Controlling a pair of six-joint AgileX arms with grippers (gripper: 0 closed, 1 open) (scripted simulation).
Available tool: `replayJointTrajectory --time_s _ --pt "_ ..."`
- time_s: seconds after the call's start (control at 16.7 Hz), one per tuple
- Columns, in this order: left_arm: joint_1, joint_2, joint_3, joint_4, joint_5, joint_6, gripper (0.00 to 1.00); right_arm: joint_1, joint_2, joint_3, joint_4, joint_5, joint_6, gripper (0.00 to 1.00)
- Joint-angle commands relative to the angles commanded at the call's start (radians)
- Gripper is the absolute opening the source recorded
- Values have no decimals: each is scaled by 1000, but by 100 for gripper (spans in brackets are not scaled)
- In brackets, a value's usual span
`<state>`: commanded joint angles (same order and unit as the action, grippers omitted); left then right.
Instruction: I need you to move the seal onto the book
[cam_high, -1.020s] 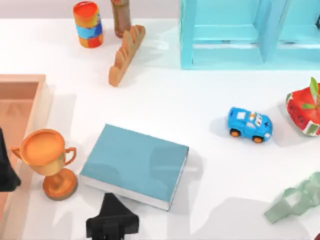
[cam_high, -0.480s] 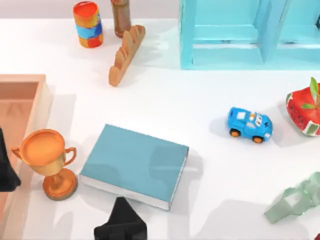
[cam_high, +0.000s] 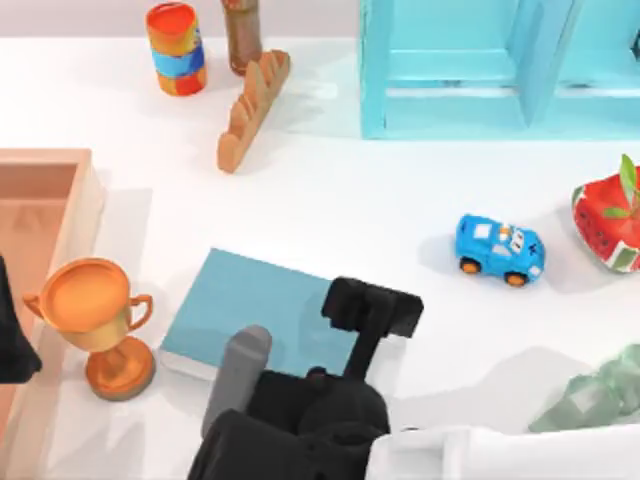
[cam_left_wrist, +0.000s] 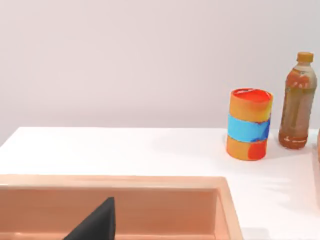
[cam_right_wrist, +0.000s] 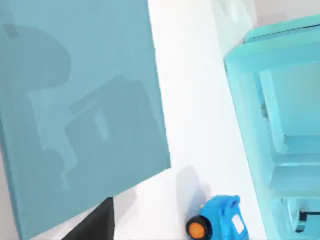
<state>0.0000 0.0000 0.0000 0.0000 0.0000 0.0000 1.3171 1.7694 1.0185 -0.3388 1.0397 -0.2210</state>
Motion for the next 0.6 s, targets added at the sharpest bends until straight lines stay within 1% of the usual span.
replayJointTrajectory --time_s 0.18,0.42,0.6 --pt "0 0 0 0 0 0 100 -231 -270 -137 44 -196 48 100" --pt "0 0 0 0 0 0 100 -570 -720 -380 114 -479 115 100" --pt "0 0 0 0 0 0 100 -813 -1058 -571 168 -671 158 100"
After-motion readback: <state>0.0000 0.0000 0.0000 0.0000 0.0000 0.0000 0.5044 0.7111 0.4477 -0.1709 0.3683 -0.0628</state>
